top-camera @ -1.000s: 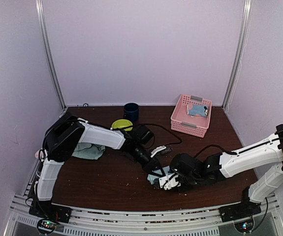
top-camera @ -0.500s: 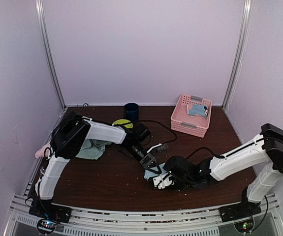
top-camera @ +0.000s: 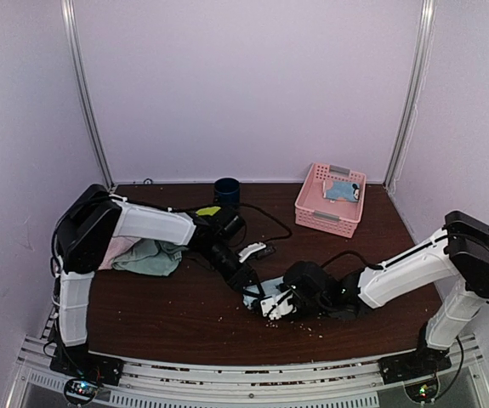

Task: Roll the towels
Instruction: Pick up the towel from the center of the board.

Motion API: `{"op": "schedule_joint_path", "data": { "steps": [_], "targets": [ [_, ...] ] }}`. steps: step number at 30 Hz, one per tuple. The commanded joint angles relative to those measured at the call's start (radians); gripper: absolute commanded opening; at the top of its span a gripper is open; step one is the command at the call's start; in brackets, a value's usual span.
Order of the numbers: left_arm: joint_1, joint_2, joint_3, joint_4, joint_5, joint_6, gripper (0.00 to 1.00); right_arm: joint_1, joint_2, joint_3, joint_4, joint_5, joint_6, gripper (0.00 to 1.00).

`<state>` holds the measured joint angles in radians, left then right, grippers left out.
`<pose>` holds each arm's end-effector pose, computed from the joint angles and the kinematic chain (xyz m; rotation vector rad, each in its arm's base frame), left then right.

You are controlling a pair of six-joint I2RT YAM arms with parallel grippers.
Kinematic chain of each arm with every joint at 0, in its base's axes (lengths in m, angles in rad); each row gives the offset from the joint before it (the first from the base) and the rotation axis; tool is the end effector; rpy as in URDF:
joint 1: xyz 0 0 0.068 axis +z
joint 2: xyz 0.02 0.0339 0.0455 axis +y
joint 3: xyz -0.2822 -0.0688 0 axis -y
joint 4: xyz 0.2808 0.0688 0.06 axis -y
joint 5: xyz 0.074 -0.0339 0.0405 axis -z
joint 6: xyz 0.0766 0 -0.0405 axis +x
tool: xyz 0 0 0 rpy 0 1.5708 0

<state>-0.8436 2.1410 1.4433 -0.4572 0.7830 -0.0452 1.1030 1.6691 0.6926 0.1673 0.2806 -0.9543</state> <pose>0.2773 -0.3929 0.0993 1.3225 2.5030 -1.3070 0.1797 0.3086 0.0885 -1.9453 1.3270 -0.2612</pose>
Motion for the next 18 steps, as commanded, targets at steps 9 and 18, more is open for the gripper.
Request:
{"op": "schedule_joint_path", "data": {
  "steps": [9, 18],
  "targets": [
    [0.099, -0.326, -0.195, 0.01, -0.39, -0.043, 0.49, -0.062, -0.15, 0.125, -0.418, -0.097, 0.069, 0.05],
    [0.107, -0.407, -0.212, 0.006, -0.446, -0.036, 0.49, -0.188, -0.162, 0.3, -0.55, -0.209, 0.117, 0.04]
  ]
}}
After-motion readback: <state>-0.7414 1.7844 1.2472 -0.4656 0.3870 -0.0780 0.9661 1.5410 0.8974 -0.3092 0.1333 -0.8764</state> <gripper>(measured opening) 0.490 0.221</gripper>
